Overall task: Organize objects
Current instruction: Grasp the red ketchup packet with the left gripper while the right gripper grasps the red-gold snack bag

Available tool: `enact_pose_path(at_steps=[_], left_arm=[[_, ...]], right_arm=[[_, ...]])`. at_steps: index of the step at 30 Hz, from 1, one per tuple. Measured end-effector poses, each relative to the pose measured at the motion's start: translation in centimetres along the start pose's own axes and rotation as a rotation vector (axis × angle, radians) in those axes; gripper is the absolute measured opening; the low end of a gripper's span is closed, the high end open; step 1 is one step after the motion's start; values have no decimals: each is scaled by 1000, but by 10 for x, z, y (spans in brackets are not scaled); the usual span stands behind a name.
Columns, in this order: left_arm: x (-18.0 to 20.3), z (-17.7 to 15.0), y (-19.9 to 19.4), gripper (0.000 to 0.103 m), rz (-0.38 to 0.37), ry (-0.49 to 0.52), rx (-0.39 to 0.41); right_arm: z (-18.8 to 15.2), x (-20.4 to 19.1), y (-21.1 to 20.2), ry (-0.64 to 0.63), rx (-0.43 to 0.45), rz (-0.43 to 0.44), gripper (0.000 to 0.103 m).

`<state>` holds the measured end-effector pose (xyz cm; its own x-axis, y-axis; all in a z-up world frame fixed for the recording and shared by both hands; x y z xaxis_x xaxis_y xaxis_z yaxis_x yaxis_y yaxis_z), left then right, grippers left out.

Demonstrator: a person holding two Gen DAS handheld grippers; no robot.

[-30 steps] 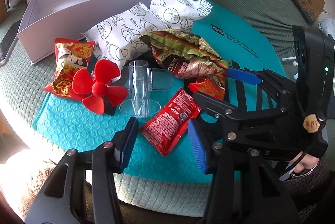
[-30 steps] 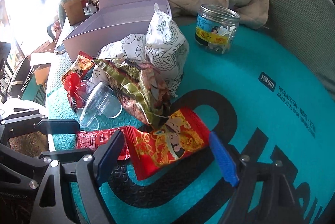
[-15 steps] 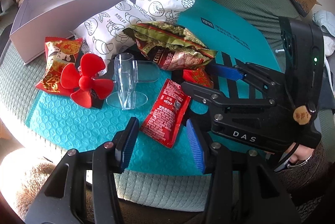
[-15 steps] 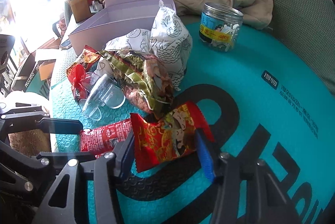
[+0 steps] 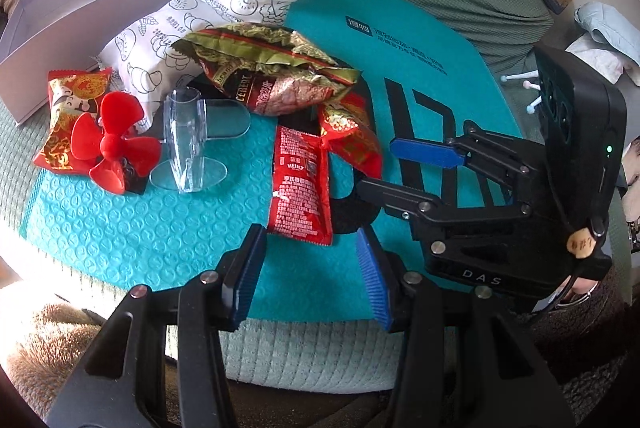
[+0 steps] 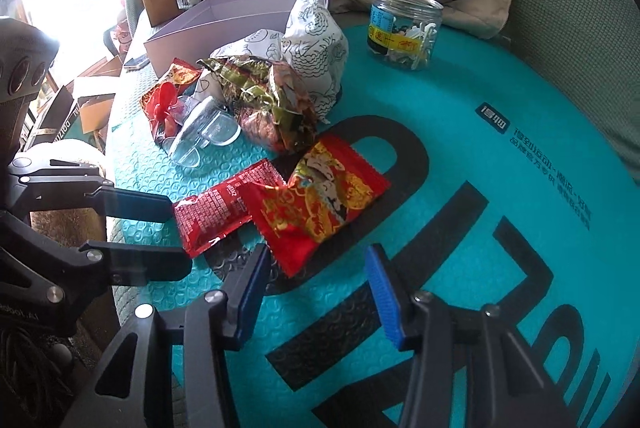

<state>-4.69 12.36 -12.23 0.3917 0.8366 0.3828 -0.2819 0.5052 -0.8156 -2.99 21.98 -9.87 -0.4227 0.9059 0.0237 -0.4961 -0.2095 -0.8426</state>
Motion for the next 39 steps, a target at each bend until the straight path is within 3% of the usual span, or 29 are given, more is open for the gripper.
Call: enact_pose_path(at_steps=[1, 3, 9, 14, 17, 19, 28, 36, 38, 39], left_arm=[[0, 1, 0, 45, 2, -10, 8], [-4, 1, -1, 45, 6, -40, 22], [-14, -11, -16, 47, 21, -93, 40], [-17, -13, -13, 48, 30, -113, 48], [-15, -10, -12, 48, 33, -113, 51], [-12, -8, -9, 48, 33, -105, 49], [13, 5, 9, 48, 30, -14, 20], [34, 14, 28, 48, 151, 78, 3], [29, 6, 26, 44, 190, 111, 0], [26, 0, 24, 37, 217, 125, 3]], right_arm=[[2, 1, -2, 16, 7, -1, 72], [7, 2, -6, 51, 30, 8, 78], [21, 9, 4, 199, 40, 47, 78], [29, 15, 23, 278, 14, 9, 78], [26, 17, 25, 281, 10, 7, 64], [23, 20, 23, 263, 10, -10, 46], [2, 28, 8, 230, -31, -10, 44], [-10, 32, 0, 216, -55, -30, 45], [-10, 32, 0, 214, -55, -33, 45], [-10, 32, 0, 213, -55, -35, 45]])
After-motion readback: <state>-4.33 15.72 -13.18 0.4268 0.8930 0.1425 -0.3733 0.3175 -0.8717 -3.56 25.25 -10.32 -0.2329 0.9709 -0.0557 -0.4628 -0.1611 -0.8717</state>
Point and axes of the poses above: each gripper's, at about its wrist camera, not at the fingertips, and y roughly the way its jaws point, x to its right, z to its top, the point moved 2 cm from there along y, roughly the way its jaws point, and after that the axes turned 2 degrees about -y, right-handed, at the moved point
